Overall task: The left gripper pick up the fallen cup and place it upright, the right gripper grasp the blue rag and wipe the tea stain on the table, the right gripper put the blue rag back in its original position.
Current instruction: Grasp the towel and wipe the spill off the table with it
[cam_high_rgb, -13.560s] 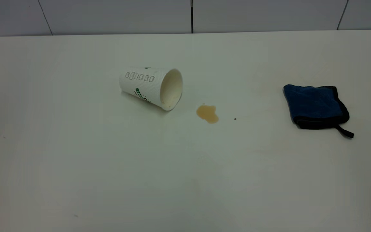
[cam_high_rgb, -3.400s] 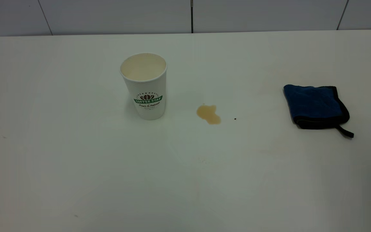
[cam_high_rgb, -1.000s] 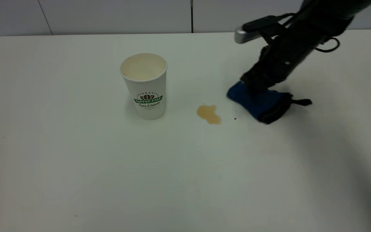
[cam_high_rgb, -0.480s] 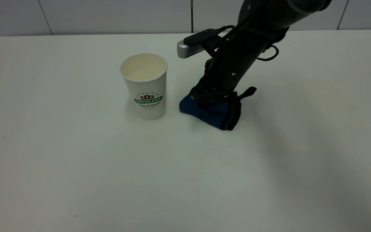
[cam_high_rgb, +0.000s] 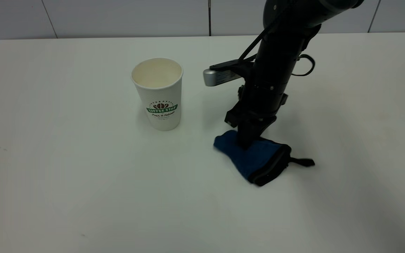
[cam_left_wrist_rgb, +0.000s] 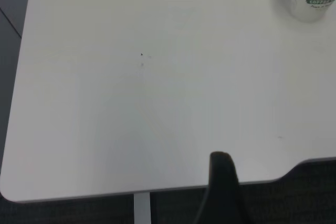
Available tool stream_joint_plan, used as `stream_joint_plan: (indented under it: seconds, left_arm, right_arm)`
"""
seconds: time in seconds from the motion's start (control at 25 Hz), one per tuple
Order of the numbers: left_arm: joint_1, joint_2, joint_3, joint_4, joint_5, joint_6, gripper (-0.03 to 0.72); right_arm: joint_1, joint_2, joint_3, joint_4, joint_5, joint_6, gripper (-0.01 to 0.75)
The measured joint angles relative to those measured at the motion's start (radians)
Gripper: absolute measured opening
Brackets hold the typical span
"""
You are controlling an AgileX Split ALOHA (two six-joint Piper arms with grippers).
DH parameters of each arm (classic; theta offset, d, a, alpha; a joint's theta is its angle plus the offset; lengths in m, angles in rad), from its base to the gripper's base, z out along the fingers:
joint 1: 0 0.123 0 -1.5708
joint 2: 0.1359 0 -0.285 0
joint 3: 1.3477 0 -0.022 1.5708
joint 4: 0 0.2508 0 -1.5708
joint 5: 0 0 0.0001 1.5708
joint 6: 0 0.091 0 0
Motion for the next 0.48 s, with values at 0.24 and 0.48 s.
stream_joint_plan:
  seconds: [0.24,0.48]
  left_arm:
    - [0.000,0.000,0.000,0.000,0.000,0.000,0.585]
    - [0.000,0.000,0.000,0.000,0.000,0.000,0.585]
  right_arm:
    - [-0.060,-0.011,-0.007,-0.338,-0.254,0.408,0.053]
    - [-0.027,0.011,-0.047,-0.248,-0.370,0.421,0.053]
